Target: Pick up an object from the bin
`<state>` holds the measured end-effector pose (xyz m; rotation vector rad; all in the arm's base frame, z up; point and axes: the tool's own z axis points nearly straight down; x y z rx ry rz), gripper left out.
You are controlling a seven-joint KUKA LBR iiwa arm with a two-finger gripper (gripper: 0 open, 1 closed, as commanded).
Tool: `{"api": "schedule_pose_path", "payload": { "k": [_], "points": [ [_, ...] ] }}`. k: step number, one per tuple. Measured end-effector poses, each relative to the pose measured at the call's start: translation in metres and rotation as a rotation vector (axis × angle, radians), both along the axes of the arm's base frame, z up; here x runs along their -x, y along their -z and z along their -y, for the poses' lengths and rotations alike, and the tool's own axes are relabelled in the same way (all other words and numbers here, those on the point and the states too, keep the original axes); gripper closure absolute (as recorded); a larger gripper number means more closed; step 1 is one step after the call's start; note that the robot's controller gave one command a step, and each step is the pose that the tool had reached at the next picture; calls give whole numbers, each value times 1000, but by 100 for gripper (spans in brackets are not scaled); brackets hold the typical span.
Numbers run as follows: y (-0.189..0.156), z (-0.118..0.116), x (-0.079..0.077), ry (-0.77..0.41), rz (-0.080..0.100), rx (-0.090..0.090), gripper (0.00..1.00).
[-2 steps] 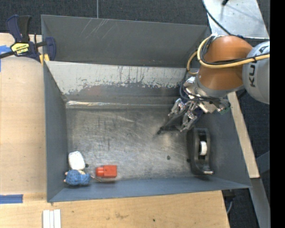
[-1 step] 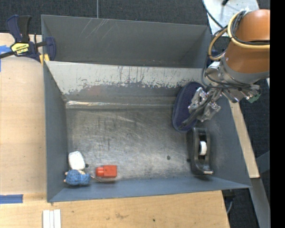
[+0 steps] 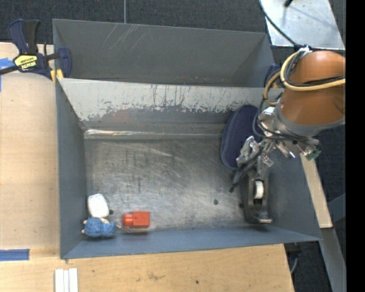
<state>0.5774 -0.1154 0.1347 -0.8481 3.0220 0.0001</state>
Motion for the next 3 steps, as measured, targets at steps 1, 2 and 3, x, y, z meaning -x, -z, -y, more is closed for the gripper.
{"api": "schedule_pose_path", "payload": {
  "k": [1,2,3],
  "points": [
    [7,-3,-4,-13,-1,2,100],
    [20,-2,12,30,28,3,100],
    [15,-24,11,68,20,-1,100]
  ]
}}
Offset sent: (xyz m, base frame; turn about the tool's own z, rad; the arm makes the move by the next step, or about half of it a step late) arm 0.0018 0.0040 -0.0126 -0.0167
